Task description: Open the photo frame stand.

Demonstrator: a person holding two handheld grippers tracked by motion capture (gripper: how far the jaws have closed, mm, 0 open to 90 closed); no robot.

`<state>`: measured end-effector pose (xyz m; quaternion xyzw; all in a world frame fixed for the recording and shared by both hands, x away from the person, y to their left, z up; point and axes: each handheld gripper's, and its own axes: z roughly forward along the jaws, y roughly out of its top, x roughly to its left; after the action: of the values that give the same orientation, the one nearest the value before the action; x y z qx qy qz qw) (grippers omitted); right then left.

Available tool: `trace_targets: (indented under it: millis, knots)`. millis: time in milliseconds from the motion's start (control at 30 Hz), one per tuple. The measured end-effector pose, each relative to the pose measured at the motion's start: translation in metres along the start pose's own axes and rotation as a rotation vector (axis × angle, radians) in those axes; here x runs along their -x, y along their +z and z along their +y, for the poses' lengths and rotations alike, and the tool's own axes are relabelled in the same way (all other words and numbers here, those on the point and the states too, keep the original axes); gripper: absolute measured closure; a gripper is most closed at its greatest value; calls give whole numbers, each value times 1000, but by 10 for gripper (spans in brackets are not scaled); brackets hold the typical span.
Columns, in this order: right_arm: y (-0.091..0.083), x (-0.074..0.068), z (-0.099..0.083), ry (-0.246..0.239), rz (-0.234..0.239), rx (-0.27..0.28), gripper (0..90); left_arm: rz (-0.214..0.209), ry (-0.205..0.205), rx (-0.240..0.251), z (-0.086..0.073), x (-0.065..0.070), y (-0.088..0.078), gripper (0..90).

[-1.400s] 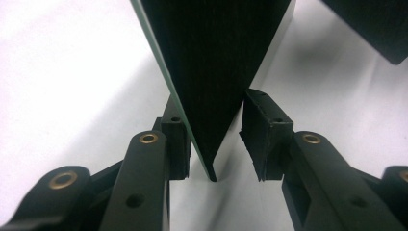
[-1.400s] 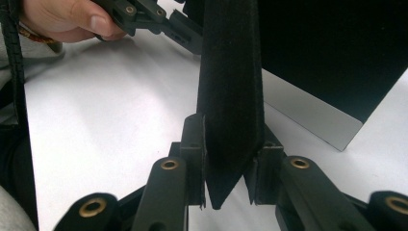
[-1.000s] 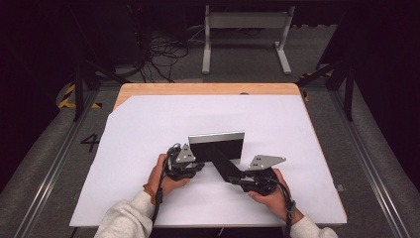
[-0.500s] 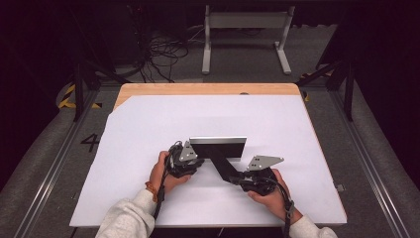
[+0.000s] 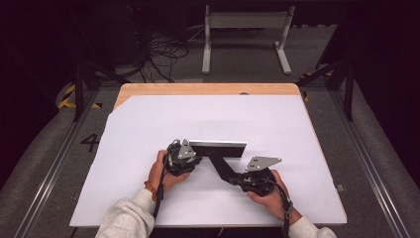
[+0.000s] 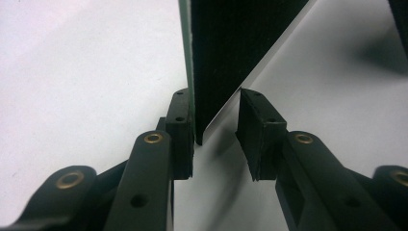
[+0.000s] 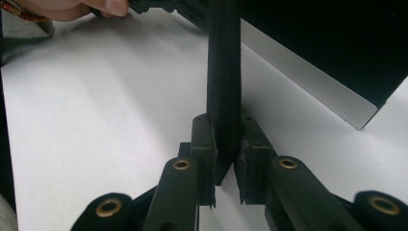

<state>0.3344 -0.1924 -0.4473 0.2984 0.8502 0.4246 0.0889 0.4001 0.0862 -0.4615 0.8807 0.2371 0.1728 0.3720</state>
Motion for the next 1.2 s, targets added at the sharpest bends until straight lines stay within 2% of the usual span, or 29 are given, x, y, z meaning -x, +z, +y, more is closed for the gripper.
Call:
trace_targets:
  millis: [467, 800, 1000, 1200]
  knots:
    - [-1, 0, -1, -4, -1, 1, 803, -10, -1, -14, -1, -2, -4, 698]
    - [-4, 0, 1, -6, -3, 12, 809, -20, -10, 23, -1, -4, -17, 731]
    - [-4, 0, 1, -5, -5, 10, 818, -14, -6, 34, 0, -3, -19, 728]
    - [-5, -2, 1, -9, -14, 9, 848, -27, -4, 38, 0, -4, -21, 737]
